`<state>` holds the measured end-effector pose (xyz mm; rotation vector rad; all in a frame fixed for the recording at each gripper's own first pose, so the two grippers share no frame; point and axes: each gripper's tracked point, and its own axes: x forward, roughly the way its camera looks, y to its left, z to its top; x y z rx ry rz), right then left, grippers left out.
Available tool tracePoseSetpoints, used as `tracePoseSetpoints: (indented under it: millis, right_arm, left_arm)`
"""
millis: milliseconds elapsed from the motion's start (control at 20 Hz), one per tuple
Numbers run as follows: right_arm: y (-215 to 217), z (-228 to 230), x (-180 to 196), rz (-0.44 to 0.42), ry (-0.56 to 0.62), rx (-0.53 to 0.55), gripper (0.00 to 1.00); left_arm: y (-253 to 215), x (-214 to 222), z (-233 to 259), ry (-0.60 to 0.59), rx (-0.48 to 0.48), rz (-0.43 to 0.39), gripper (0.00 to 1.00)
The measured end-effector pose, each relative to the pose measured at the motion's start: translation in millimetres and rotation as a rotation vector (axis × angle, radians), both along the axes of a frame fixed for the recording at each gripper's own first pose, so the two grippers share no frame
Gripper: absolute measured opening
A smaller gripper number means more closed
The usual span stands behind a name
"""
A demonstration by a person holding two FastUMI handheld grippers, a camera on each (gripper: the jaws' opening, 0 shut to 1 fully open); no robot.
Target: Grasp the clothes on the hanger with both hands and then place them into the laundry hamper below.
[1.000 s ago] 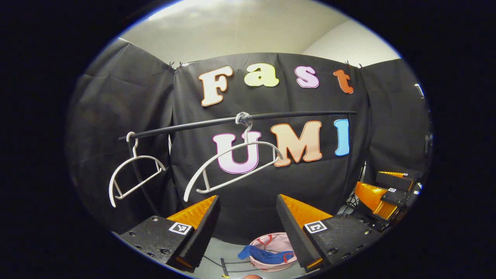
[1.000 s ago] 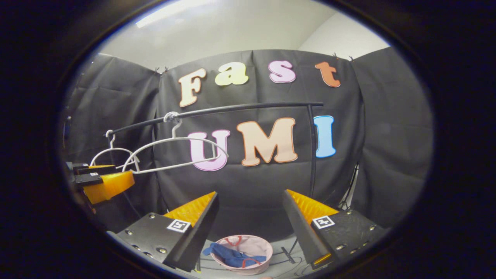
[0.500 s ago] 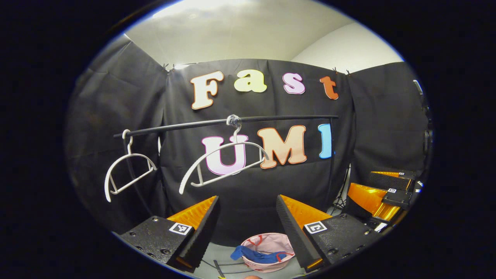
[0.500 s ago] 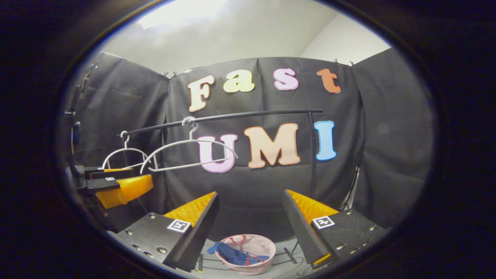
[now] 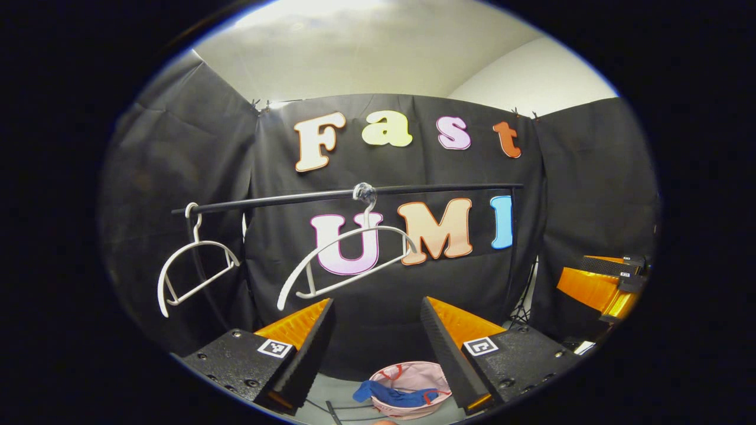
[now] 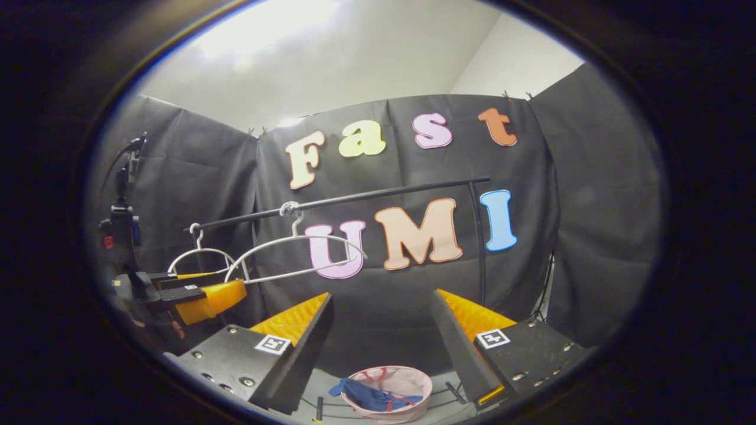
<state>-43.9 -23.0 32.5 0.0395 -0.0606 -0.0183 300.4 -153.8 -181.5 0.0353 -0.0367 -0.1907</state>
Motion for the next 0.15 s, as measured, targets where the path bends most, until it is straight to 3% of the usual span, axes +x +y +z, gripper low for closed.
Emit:
tracePoseSetpoints:
  millis: [50, 150]
  right_arm:
    - [-1.9, -2.9, 1.5, 0.005, 0.007, -0.012, 0.92]
    - [-6.8, -6.5, 4.9, 0.01, 0.027, -0.032, 1.0]
  left_arm:
    - [-1.1, 1.4, -0.5, 0.004, 0.001, 0.002, 0.9]
    - [-2.9, 4.6, -4.4, 0.032, 0.003, 0.002, 0.9]
